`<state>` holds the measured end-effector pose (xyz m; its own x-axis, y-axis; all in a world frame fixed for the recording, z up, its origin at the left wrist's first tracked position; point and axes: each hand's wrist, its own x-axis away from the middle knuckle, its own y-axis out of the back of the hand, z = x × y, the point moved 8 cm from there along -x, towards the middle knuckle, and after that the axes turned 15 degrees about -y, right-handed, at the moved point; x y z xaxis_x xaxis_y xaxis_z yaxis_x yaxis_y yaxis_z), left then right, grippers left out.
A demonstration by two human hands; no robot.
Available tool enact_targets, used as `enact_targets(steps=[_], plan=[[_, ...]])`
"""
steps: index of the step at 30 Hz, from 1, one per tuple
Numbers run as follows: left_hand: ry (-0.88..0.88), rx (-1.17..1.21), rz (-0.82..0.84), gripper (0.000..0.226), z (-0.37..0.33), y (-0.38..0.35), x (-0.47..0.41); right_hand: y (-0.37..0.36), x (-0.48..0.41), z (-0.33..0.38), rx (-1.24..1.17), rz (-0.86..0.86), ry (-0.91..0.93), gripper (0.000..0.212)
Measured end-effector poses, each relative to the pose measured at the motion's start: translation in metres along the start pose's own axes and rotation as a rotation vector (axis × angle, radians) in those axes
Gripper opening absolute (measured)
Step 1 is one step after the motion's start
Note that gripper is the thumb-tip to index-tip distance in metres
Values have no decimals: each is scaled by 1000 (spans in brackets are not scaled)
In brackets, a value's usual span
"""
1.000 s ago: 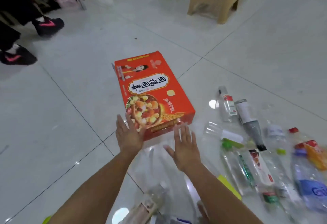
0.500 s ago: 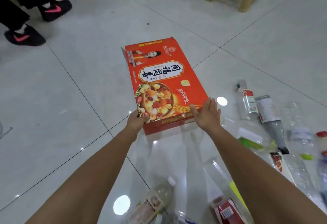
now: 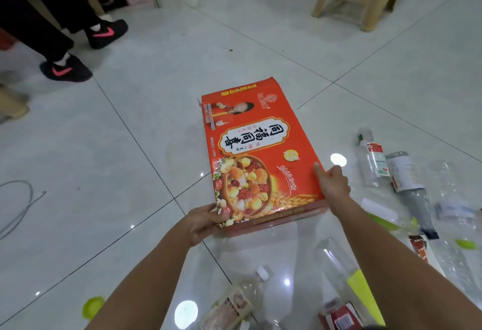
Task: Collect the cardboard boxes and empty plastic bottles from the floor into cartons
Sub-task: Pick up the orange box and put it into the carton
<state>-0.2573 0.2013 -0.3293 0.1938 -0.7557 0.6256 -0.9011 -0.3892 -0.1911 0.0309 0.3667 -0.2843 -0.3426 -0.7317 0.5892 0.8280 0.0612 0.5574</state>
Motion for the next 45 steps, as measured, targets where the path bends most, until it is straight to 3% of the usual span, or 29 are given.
enact_targets(steps=[2,5,8,12,14,17,19,20,21,23,26,29,33,37,40,45], plan=[[17,-20,41,42,9,2,11,11,6,8,-127,12,53,40],[22,32,70,59,27,13,22,23,10,6,-251,46,9,40],[12,75,51,66,38,22,24,13,12,7,-346,199,-13,26],[-11,63,39,71,34,27,25,0,17,-3,-204,336,-136,79],[-2,32,-1,79,28,31,23,-5,18,-13,-129,429,-192,81],[-36,-260,-216,76,8,37,14,-11,23,-10,-129,473,-166,53],[-178,-651,-389,56,-20,35,8,-21,32,-4,-132,575,-151,58],[-224,-705,-442,50,-30,27,4,-27,36,-2,-139,629,-153,63],[-252,-666,-472,47,-38,20,-2,-30,42,-1,-136,663,-159,68],[-218,-313,-485,44,-48,-2,-4,-36,45,-2,-120,681,-187,77],[-184,53,-387,25,-66,-23,-6,-43,50,2,-132,708,-191,74],[-142,60,-373,31,-80,-11,-16,-50,55,10,-231,759,-214,73],[-192,-38,-296,51,-101,-18,-19,-63,61,19,-130,828,-173,87],[-144,-81,-172,55,-105,-37,-12,-80,95,56,-292,919,-134,72],[-92,-19,-72,63,-120,-43,4,-88,127,87,-302,993,51,53],[-14,95,-2,56,-156,-71,91,-35,183,112,-315,1010,102,69]])
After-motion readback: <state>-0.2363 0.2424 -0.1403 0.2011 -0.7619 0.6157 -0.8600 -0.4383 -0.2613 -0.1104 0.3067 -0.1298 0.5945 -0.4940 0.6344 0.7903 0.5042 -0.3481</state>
